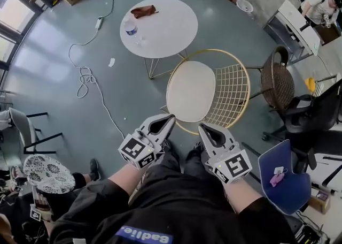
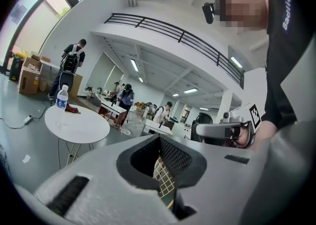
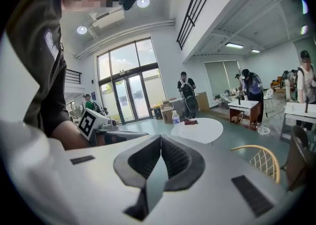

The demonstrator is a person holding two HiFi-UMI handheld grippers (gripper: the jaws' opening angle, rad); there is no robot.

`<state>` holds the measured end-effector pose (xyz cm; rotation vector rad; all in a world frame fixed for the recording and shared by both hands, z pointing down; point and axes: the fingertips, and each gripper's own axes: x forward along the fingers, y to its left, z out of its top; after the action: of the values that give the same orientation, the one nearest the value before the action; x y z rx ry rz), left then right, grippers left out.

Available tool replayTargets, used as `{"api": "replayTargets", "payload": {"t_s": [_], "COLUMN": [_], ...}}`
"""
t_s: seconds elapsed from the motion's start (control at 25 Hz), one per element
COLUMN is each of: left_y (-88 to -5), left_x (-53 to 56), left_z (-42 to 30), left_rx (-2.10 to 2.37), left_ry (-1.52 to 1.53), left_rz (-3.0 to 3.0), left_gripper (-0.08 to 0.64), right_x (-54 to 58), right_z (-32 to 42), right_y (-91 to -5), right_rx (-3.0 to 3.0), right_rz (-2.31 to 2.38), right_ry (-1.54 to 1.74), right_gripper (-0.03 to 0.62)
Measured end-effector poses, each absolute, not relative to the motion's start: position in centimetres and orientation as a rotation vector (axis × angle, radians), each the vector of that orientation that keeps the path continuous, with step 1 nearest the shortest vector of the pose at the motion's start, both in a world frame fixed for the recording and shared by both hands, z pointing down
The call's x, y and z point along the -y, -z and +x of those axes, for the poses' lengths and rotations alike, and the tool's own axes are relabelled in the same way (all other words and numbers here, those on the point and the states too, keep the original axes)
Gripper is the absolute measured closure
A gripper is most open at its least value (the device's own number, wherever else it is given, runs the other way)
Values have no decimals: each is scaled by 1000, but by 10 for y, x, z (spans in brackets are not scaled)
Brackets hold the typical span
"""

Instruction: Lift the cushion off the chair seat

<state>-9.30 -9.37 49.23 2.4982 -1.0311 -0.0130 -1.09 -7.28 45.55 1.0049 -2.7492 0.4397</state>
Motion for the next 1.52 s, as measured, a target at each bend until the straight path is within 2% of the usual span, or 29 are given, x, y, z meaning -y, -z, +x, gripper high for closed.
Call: {"api": "replayTargets", "payload": {"t_s": [0.64,1.0,1.52], "left_y": [-662,-769,-899], "left_x": [138,159,186], "left_z": [-100,-111,-140], "left_rx": [1076,1062,1110], "left_ry": [-277,-413,-533], "left_rz": [2296,2149,1945], "left_gripper": [537,443,353], "right_x": [95,100,102], "right_z": [3,1,-5], "right_y": [-511,-555,-594], "right_rx": [2697,2673,2653], "right_rz": [958,909,826], "right_ry": [-555,-602,-641], "right_gripper": [565,565,565]}}
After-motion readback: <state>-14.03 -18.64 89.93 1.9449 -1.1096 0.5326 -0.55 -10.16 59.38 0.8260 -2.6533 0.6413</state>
